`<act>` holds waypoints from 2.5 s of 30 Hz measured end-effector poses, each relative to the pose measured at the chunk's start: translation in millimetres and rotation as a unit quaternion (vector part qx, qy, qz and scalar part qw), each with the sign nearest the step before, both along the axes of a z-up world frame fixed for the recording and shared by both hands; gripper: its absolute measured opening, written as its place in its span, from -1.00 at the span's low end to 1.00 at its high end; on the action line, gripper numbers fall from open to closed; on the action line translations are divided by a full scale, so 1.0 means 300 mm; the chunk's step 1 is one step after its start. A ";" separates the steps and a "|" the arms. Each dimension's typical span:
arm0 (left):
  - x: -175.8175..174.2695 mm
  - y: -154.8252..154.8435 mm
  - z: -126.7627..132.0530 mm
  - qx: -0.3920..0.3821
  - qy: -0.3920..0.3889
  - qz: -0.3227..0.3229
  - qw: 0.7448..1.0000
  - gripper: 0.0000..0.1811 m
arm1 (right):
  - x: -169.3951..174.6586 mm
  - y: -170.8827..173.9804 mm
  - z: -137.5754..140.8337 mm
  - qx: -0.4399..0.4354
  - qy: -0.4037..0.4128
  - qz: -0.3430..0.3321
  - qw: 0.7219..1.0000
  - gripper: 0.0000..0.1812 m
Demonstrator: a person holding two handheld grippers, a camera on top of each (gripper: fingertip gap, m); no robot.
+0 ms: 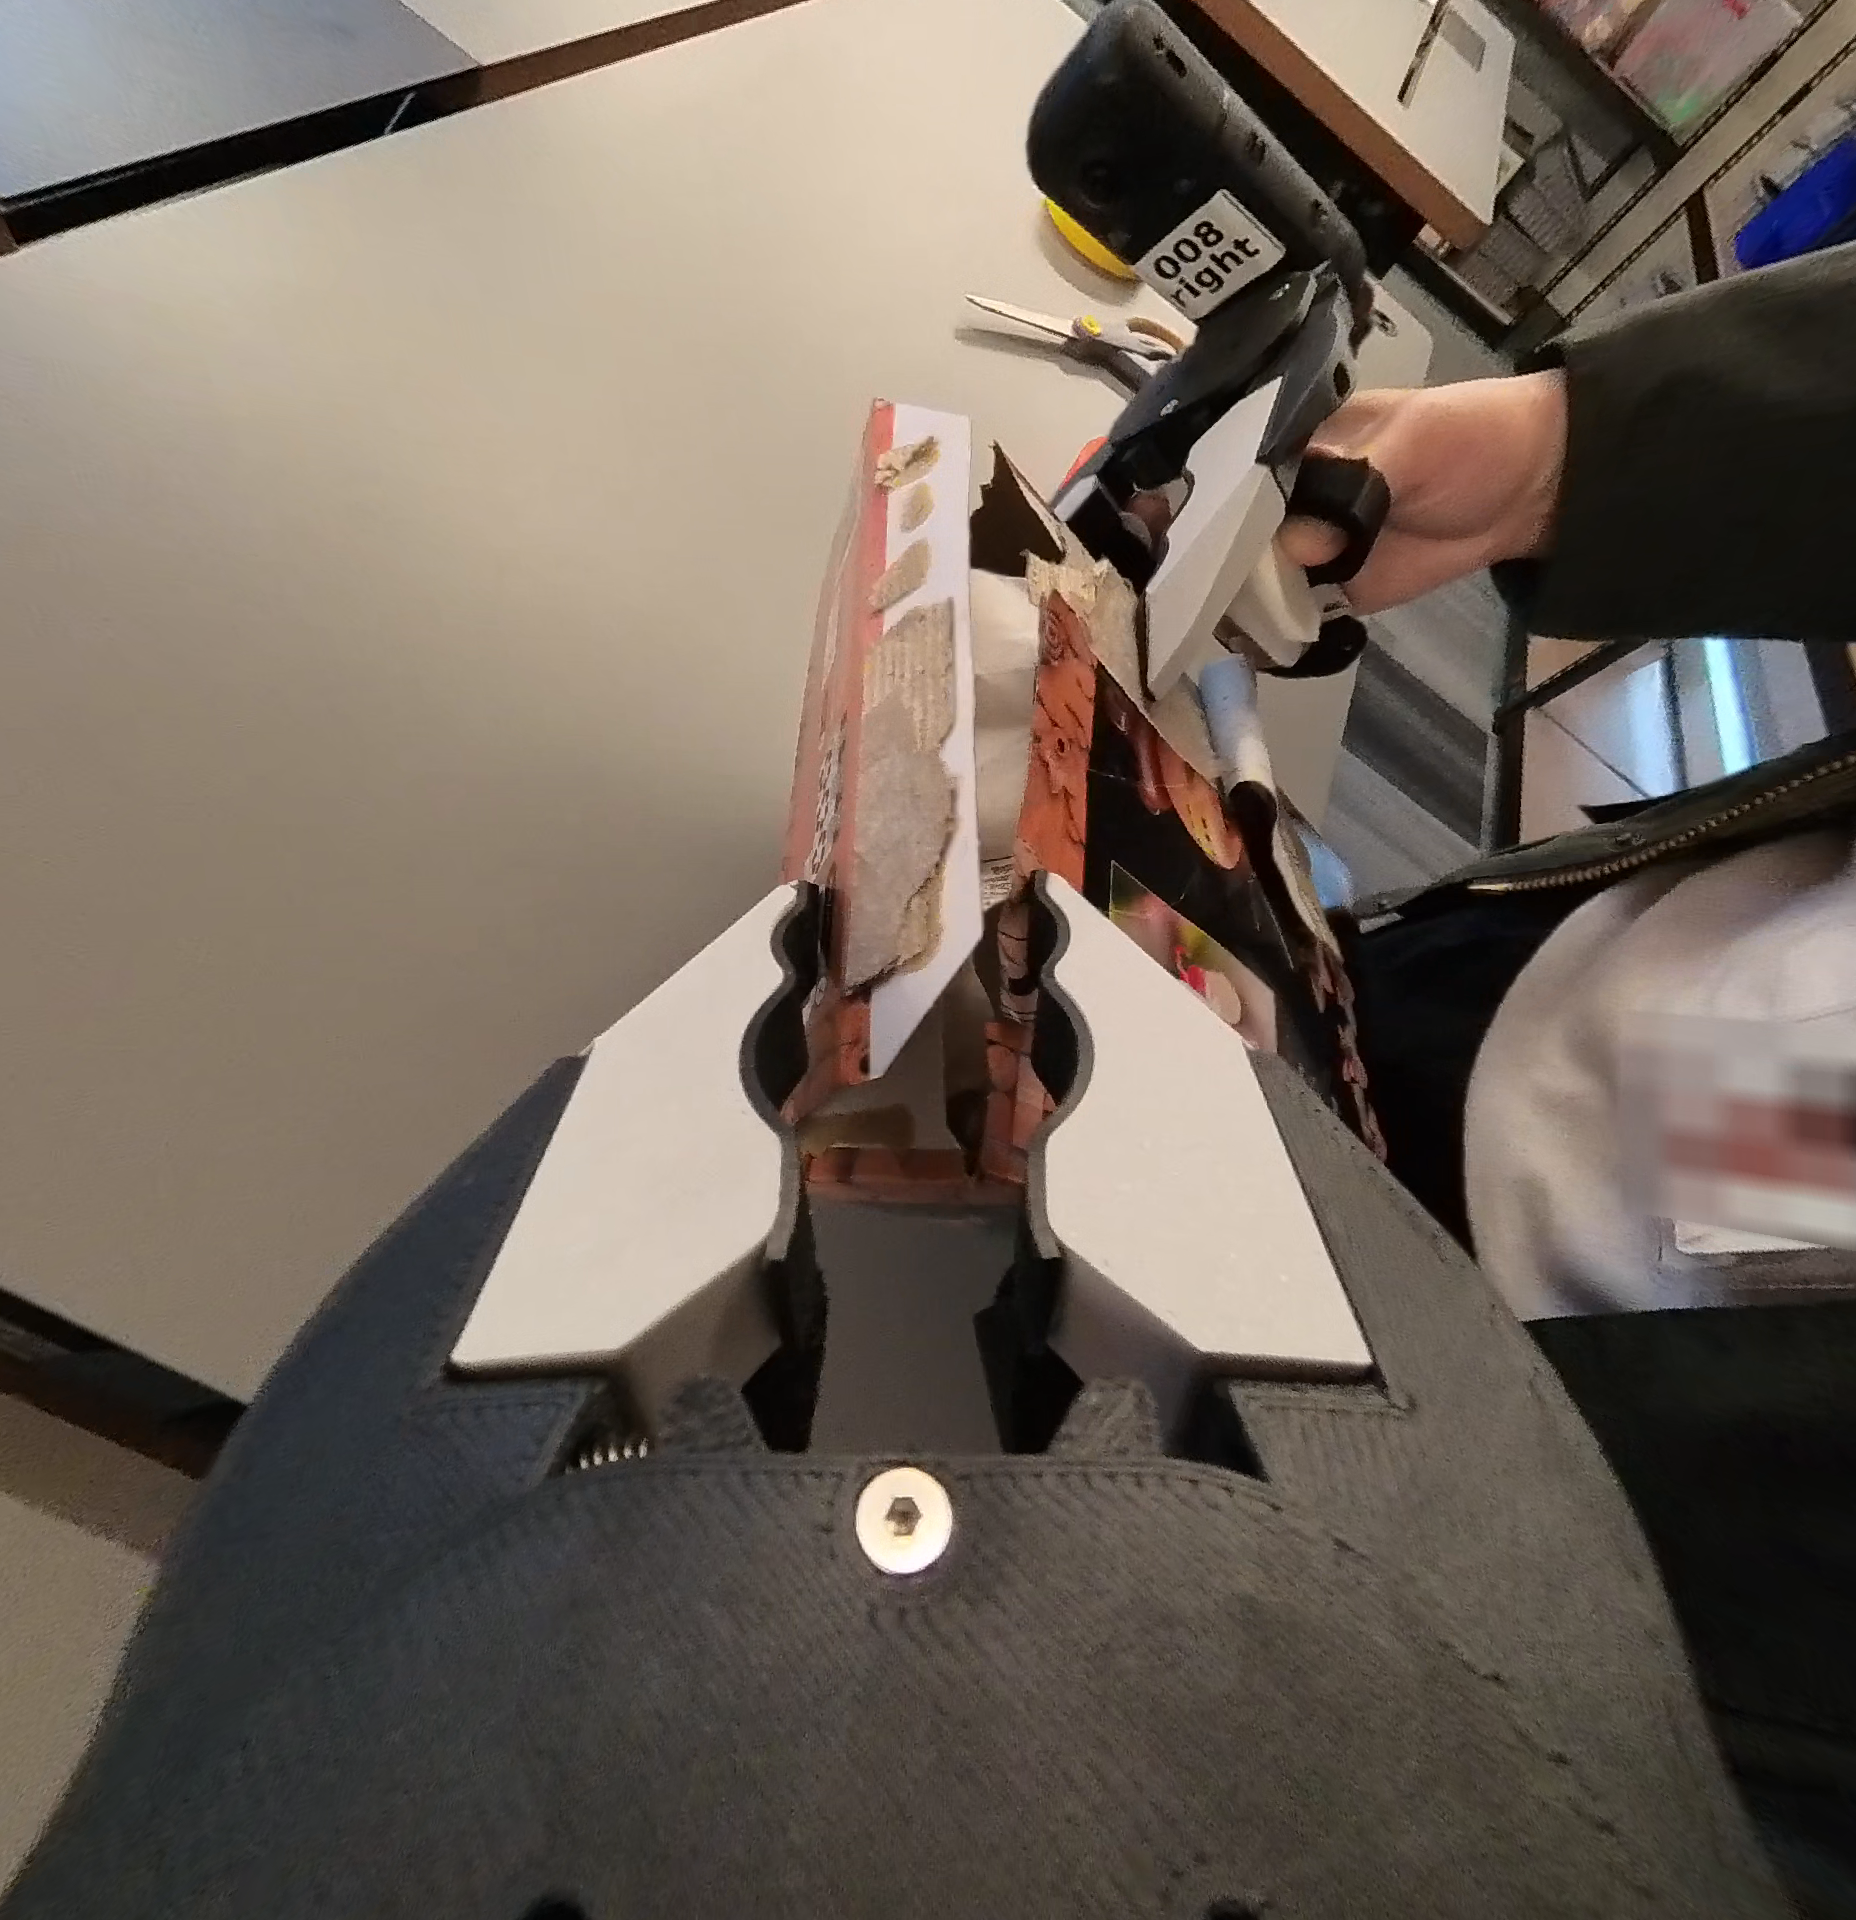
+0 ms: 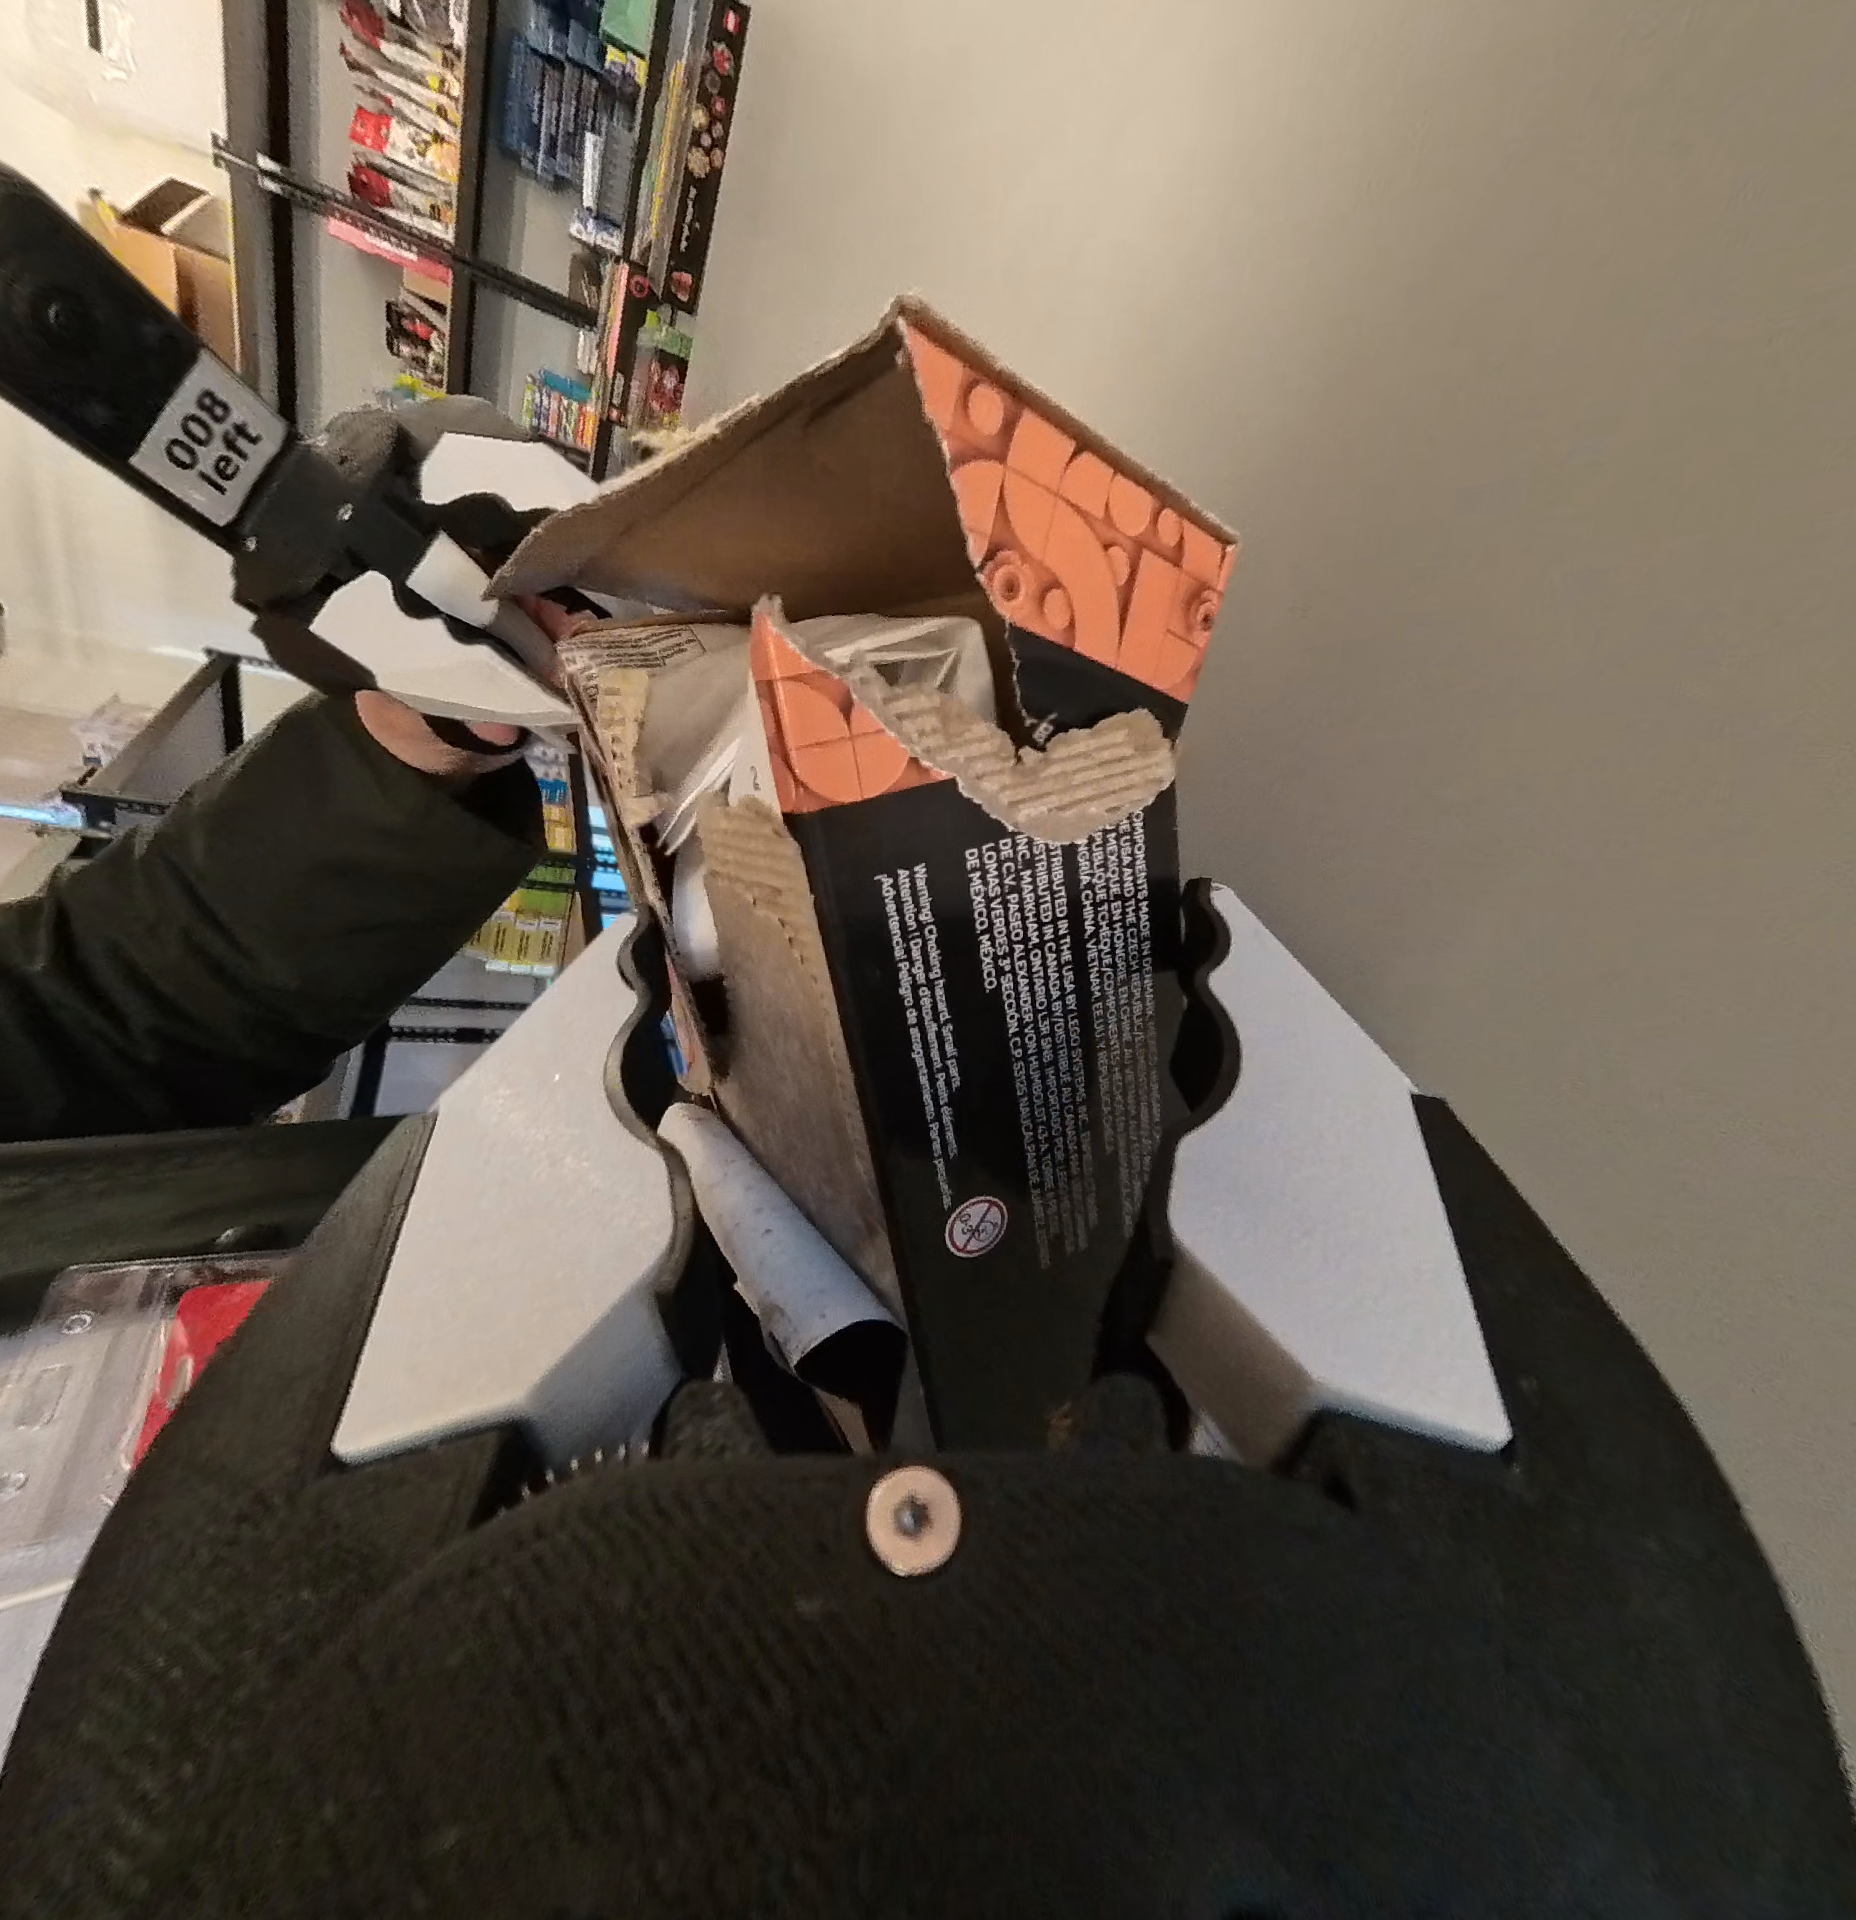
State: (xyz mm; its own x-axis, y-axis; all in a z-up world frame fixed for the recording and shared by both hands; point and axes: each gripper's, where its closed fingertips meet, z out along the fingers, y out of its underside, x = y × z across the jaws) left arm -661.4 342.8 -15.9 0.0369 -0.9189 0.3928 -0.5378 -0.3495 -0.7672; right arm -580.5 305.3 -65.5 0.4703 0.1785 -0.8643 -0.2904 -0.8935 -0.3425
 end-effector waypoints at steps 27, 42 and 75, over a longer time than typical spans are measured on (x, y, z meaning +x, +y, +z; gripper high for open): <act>-0.094 0.013 -0.251 -0.068 0.066 0.163 0.982 -0.79 | 0.382 -0.399 -0.142 -0.075 -0.229 -0.213 0.947 -0.30; -0.114 -0.023 -0.310 -0.052 0.081 0.199 0.975 -0.81 | 0.298 -0.433 -0.033 0.002 -0.290 -0.291 0.912 -0.69; -0.105 -0.021 -0.268 -0.126 0.022 0.183 0.975 -0.74 | -0.144 -0.065 -0.055 -0.099 -0.026 0.040 0.994 -1.00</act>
State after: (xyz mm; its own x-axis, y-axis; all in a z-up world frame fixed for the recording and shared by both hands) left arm -692.8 336.5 -96.2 0.3650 -0.7164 0.5946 -0.3721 -0.6976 -0.6122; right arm -623.6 285.8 -81.8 0.5062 0.0464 -0.8612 -0.2020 -0.9644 -0.1706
